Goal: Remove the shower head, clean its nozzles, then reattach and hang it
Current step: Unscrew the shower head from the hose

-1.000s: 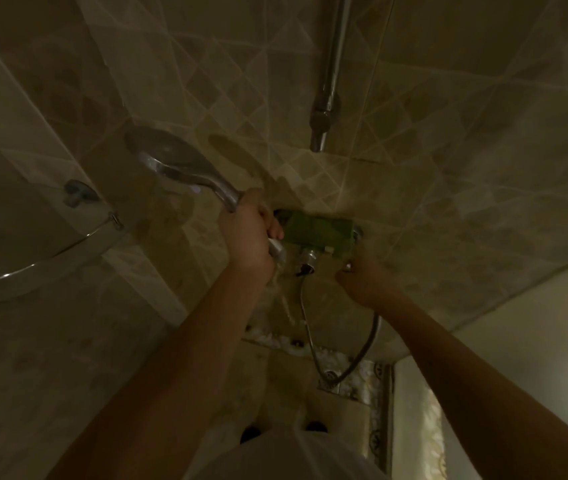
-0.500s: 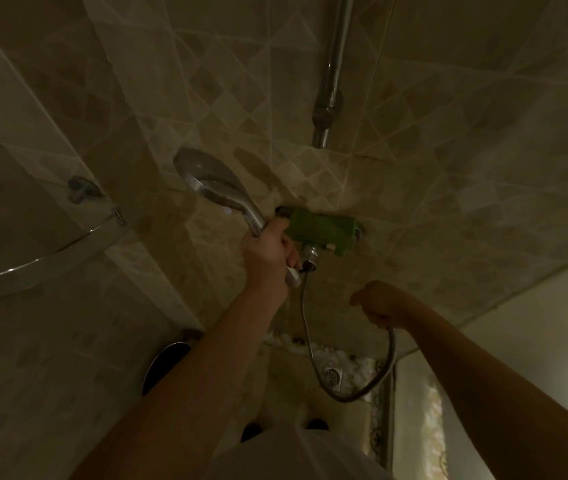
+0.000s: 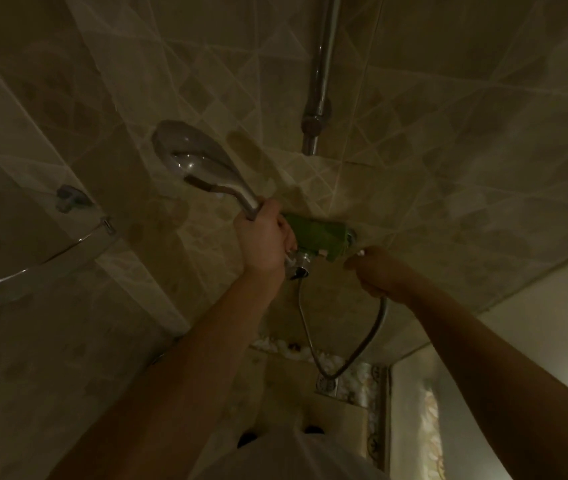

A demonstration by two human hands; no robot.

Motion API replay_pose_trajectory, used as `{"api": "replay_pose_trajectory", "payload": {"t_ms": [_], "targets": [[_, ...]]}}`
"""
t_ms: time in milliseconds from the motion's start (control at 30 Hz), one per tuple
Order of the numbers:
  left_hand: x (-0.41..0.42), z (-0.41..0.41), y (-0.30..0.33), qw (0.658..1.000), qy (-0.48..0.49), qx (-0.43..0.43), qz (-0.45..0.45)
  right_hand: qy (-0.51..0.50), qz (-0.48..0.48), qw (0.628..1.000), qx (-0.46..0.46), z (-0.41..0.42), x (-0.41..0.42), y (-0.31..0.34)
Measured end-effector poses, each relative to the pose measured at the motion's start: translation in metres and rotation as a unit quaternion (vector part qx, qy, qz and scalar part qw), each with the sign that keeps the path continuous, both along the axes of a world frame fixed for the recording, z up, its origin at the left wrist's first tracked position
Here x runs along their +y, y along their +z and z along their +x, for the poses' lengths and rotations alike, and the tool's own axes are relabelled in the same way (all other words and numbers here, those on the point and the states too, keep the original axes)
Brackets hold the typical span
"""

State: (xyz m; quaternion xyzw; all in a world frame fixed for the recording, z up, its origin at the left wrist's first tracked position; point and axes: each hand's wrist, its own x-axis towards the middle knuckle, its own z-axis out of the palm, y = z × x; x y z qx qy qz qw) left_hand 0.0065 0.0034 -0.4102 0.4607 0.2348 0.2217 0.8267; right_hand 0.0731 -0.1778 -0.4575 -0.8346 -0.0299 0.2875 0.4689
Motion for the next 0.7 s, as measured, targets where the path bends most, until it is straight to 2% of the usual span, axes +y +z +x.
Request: {"api": "replay_pose_trajectory", "payload": {"t_ms": [300,500,700], "targets": [[-0.006,0.053,0.11,0.992,-0.104,-0.066,-0.008,-0.017,0.094,0.985,-0.143,0.036,0.026,0.159],[0.009,0.082,0.211,0.979,-0.141,-0.141,0.037,-0.016,0.192,0.955,-0.228,0.064,0.024,0.279],[0.017,0.084,0.286,0.951,-0.232,-0.201,0.031,-0.02,0.243,0.925,-0.293,0.071,0.02,0.372]]}}
